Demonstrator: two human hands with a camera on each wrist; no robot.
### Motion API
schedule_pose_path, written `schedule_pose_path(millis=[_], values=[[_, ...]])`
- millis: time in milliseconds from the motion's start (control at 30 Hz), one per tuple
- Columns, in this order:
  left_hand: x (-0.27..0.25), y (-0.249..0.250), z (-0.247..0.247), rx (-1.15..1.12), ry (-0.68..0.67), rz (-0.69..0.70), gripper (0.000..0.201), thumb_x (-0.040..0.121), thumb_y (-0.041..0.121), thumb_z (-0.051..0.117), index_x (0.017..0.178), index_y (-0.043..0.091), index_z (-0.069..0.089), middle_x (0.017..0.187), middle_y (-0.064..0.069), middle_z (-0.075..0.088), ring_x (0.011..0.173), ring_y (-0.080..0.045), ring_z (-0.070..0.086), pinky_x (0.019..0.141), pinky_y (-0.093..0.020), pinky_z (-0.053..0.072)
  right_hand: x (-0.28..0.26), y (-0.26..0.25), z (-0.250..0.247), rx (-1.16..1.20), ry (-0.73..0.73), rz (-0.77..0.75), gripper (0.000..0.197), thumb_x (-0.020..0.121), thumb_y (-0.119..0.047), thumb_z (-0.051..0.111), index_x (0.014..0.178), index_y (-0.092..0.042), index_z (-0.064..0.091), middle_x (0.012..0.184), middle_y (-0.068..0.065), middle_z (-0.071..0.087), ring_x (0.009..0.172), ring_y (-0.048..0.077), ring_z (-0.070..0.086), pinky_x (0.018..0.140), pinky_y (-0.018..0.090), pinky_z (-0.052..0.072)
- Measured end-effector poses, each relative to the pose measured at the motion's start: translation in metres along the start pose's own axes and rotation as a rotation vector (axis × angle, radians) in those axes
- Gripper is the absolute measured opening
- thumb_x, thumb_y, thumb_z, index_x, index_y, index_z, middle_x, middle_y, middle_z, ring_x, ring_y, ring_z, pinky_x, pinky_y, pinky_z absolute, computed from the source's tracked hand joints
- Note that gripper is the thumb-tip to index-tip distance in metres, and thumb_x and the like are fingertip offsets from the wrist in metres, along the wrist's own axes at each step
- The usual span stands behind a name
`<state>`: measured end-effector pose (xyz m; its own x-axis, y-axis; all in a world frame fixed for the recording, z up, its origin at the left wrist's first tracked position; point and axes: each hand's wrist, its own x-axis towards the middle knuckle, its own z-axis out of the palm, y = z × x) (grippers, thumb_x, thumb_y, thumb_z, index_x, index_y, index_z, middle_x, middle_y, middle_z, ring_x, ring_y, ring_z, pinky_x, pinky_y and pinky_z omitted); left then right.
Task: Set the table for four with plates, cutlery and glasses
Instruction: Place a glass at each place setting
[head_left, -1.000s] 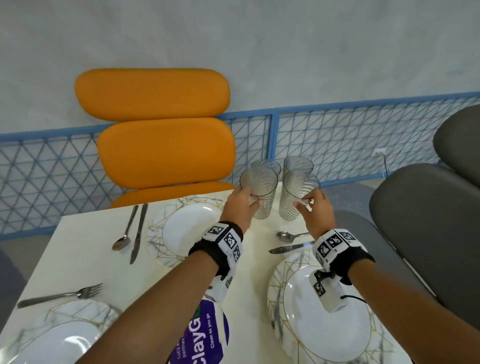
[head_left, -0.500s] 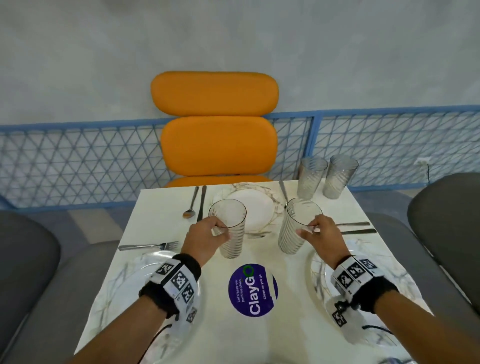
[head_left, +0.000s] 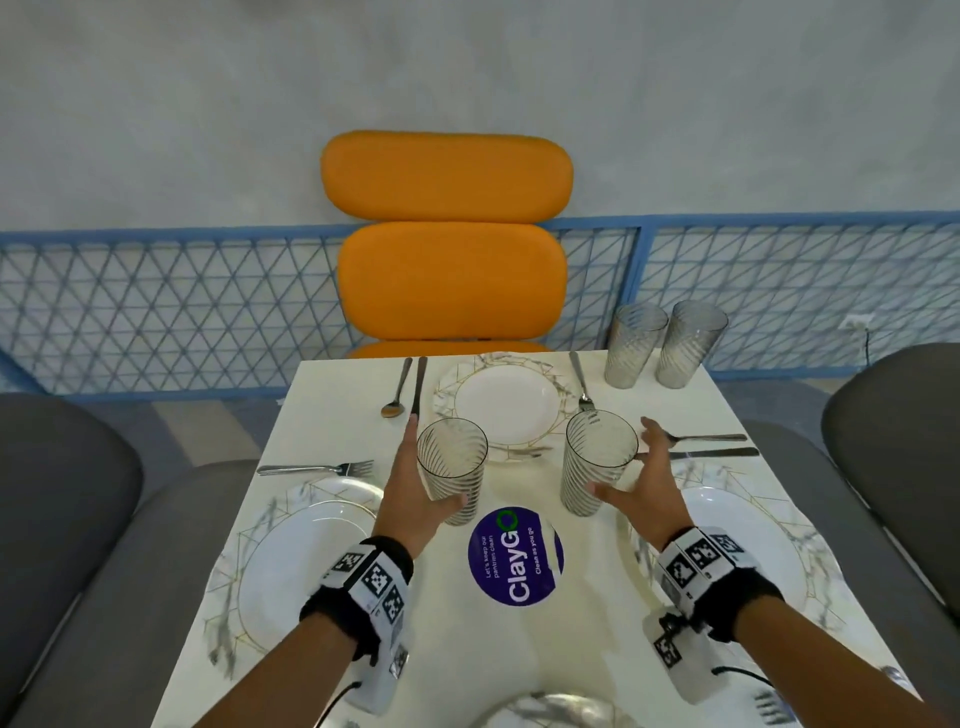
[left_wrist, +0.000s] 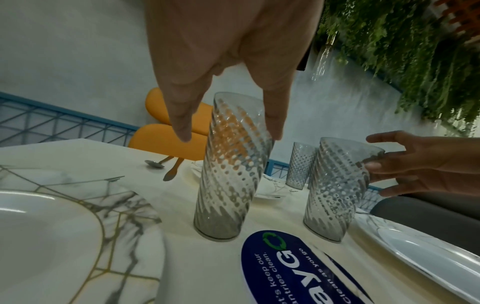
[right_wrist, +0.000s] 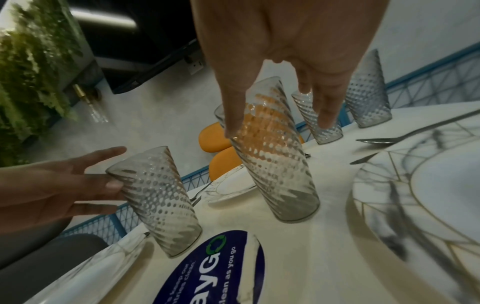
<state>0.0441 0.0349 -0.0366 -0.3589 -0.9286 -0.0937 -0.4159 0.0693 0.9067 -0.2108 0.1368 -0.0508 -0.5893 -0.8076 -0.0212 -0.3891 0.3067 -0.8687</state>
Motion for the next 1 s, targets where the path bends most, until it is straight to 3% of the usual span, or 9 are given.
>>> schedule_pose_path(millis=[133, 300, 633, 767, 1000], values=[[0.008, 0.002, 0.005, -0.007, -0.037, -0.073, 0.122, 0.066, 0.01, 0.082, 0.148, 0.033, -0.005, 0.153, -0.006, 0.027, 0.139, -0.026, 0.03, 0.112, -0.044, 0.03, 0.006, -0.002, 0.006, 0.116, -0.066, 0.068, 0.113, 0.062, 0.003, 0.081, 0.145, -0.012, 0.006, 0.139, 0.007, 0.032, 0.132, 0.022, 0.033, 0.103, 0.028, 0.03], [0.017, 0.004, 0.012, -0.008, -0.017, -0.117, 0.11, 0.07, 0.013, 0.08, 0.149, 0.022, 0.005, 0.15, -0.008, 0.034, 0.137, -0.026, 0.034, 0.11, -0.041, 0.031, 0.016, 0.007, 0.009, 0.111, -0.068, 0.15, 0.092, 0.066, -0.006, 0.08, 0.139, -0.007, 0.024, 0.141, 0.012, 0.039, 0.13, 0.028, 0.04, 0.104, 0.034, 0.036], [0.016, 0.005, 0.011, 0.024, -0.015, -0.12, 0.106, 0.071, 0.014, 0.079, 0.149, 0.018, 0.007, 0.147, -0.005, 0.04, 0.132, -0.025, 0.041, 0.105, -0.033, 0.034, 0.018, 0.017, 0.006, 0.139, -0.041, 0.153, 0.091, 0.065, -0.007, 0.081, 0.138, -0.008, 0.026, 0.141, 0.01, 0.04, 0.129, 0.027, 0.041, 0.103, 0.035, 0.037], [0.016, 0.005, 0.011, 0.034, -0.01, -0.123, 0.105, 0.07, 0.014, 0.079, 0.148, 0.02, 0.009, 0.146, -0.006, 0.041, 0.132, -0.025, 0.04, 0.105, -0.034, 0.034, 0.016, 0.016, 0.006, 0.128, -0.043, 0.146, 0.09, 0.067, -0.008, 0.08, 0.139, -0.008, 0.026, 0.141, 0.009, 0.041, 0.128, 0.026, 0.041, 0.096, 0.028, 0.036], [0.019, 0.001, 0.009, 0.038, -0.035, -0.134, 0.117, 0.068, 0.018, 0.081, 0.15, 0.023, -0.001, 0.149, -0.006, 0.037, 0.134, -0.026, 0.039, 0.109, -0.038, 0.033, 0.015, 0.014, 0.004, 0.126, -0.059, 0.155, 0.094, 0.066, -0.006, 0.08, 0.14, -0.008, 0.023, 0.14, 0.008, 0.039, 0.127, 0.024, 0.041, 0.097, 0.028, 0.035]])
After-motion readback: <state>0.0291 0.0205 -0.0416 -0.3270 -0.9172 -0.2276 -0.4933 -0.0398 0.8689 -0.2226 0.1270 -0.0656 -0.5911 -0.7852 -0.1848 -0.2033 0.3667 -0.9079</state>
